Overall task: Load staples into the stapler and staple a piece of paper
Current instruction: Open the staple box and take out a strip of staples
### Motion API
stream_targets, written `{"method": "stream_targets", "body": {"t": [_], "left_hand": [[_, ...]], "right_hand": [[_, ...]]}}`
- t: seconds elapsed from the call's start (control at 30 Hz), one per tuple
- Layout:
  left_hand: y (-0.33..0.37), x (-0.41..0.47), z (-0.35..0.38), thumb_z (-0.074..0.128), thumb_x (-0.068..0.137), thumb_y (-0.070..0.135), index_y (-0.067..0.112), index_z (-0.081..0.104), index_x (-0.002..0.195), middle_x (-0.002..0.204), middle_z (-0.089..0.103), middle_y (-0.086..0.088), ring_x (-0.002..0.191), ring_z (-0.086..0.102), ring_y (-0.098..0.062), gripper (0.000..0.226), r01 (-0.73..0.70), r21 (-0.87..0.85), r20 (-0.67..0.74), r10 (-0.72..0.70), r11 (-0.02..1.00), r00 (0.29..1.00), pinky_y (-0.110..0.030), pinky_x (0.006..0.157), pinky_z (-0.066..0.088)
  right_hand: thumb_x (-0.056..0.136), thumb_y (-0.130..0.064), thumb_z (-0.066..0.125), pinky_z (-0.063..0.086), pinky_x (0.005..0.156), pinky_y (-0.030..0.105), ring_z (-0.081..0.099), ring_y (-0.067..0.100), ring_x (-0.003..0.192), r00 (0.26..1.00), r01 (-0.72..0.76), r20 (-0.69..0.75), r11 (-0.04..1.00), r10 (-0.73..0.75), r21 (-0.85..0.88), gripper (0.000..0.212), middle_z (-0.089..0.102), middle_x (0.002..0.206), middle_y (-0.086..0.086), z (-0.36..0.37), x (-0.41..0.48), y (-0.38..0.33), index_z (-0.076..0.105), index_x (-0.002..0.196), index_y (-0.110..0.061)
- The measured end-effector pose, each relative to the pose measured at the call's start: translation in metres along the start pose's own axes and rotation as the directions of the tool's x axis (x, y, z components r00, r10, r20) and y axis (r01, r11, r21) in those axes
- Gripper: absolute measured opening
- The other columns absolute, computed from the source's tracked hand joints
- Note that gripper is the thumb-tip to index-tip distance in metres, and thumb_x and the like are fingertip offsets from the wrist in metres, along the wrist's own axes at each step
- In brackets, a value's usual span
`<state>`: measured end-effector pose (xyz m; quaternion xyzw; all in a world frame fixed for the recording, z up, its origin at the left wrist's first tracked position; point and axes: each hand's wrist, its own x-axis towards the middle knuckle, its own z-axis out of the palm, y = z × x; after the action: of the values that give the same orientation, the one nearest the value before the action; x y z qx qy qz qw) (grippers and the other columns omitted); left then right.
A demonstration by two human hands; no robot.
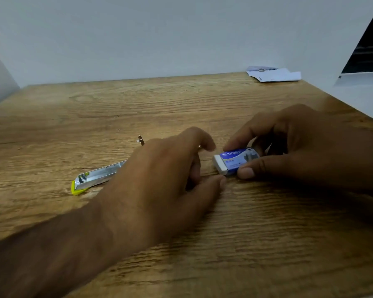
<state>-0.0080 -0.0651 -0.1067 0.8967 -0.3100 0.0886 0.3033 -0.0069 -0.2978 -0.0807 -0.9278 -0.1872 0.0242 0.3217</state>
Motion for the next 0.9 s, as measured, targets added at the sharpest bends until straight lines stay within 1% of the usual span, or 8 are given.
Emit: {"method": "stream_targets", "body": {"t": [0.1,0.17,0.27,0.33,0.47,0.6,0.77,0.9], "left_hand": [[-0.0012,0.0021,0.0029,0.054,0.071,0.069,0.042,0.059,0.114,0.068,0.059,0.016,0.063,0.057,0.0,0.051,0.003,0.074,-0.018,-0.001,0.997,1.0,-0.022,0.057,0.042],[-0.0005,0.0033,0.002,0.053,0.073,0.069,0.038,0.067,0.103,0.065,0.058,0.015,0.061,0.056,-0.001,0.046,-0.027,0.1,0.002,0.027,0.995,1.0,-0.03,0.058,0.048],[-0.0019,0.0048,-0.0002,0.062,0.077,0.063,0.035,0.07,0.09,0.059,0.057,0.013,0.057,0.055,-0.002,0.032,-0.014,0.07,0.024,0.012,0.997,1.0,-0.031,0.057,0.048],[-0.0015,0.0047,-0.0005,0.067,0.078,0.063,0.035,0.072,0.091,0.059,0.058,0.012,0.056,0.055,-0.002,0.031,-0.014,0.072,0.034,0.012,0.997,0.999,-0.029,0.055,0.046],[0.0004,0.0021,-0.0005,0.061,0.073,0.071,0.038,0.07,0.092,0.06,0.06,0.011,0.057,0.058,-0.004,0.039,-0.008,0.041,0.018,0.007,0.999,1.0,-0.028,0.054,0.047],[-0.0024,0.0041,0.0002,0.065,0.077,0.061,0.034,0.067,0.086,0.063,0.059,0.012,0.058,0.056,-0.002,0.029,-0.024,0.049,0.017,0.023,0.998,1.0,-0.024,0.055,0.041],[-0.0038,0.0042,-0.0009,0.067,0.072,0.056,0.031,0.068,0.087,0.074,0.063,0.013,0.064,0.055,-0.001,0.028,-0.042,0.034,-0.001,0.042,0.999,0.999,-0.026,0.059,0.043],[-0.0053,0.0051,-0.0026,0.076,0.072,0.053,0.033,0.066,0.088,0.075,0.065,0.015,0.061,0.053,0.004,0.027,-0.04,-0.007,0.0,0.04,0.999,0.999,-0.021,0.057,0.037]], "right_hand": [[0.058,-0.054,0.078,0.048,0.062,0.003,0.071,-0.004,0.073,0.999,0.037,-0.003,0.997,-0.036,0.071,0.04,0.076,0.08,-0.026,0.0006,-0.0016,-0.001,0.076,0.097,-0.051],[0.061,-0.051,0.078,0.049,0.06,0.004,0.07,-0.003,0.075,0.997,0.071,0.011,0.996,-0.072,0.062,0.036,0.076,0.083,-0.027,0.0018,-0.0021,-0.0022,0.078,0.097,-0.047],[0.061,-0.055,0.076,0.053,0.064,0.011,0.069,0.002,0.075,0.997,0.078,0.016,0.995,-0.079,0.055,0.039,0.076,0.086,-0.021,0.0025,-0.0029,-0.0039,0.078,0.099,-0.047],[0.06,-0.056,0.076,0.053,0.063,0.013,0.068,0.005,0.074,0.997,0.074,0.009,0.996,-0.075,0.052,0.04,0.076,0.086,-0.017,0.0022,-0.0042,-0.0033,0.077,0.1,-0.048],[0.058,-0.06,0.076,0.055,0.067,0.017,0.068,0.006,0.075,0.998,0.059,0.014,0.997,-0.06,0.043,0.043,0.077,0.09,-0.012,0.0029,-0.006,-0.0021,0.077,0.1,-0.048],[0.061,-0.059,0.077,0.054,0.069,0.017,0.067,0.008,0.078,0.998,0.051,0.026,0.999,-0.051,0.006,0.041,0.075,0.092,-0.011,0.0024,-0.0059,-0.0013,0.077,0.101,-0.049],[0.06,-0.06,0.076,0.053,0.067,0.013,0.067,0.004,0.076,1.0,0.021,0.015,1.0,-0.021,-0.014,0.039,0.072,0.088,-0.015,-0.0042,-0.0076,0.0011,0.075,0.099,-0.051],[0.058,-0.062,0.075,0.05,0.064,0.007,0.067,0.0,0.074,1.0,-0.003,0.023,1.0,0.003,-0.013,0.042,0.071,0.088,-0.014,-0.0061,-0.0073,0.0016,0.074,0.099,-0.053]]}}
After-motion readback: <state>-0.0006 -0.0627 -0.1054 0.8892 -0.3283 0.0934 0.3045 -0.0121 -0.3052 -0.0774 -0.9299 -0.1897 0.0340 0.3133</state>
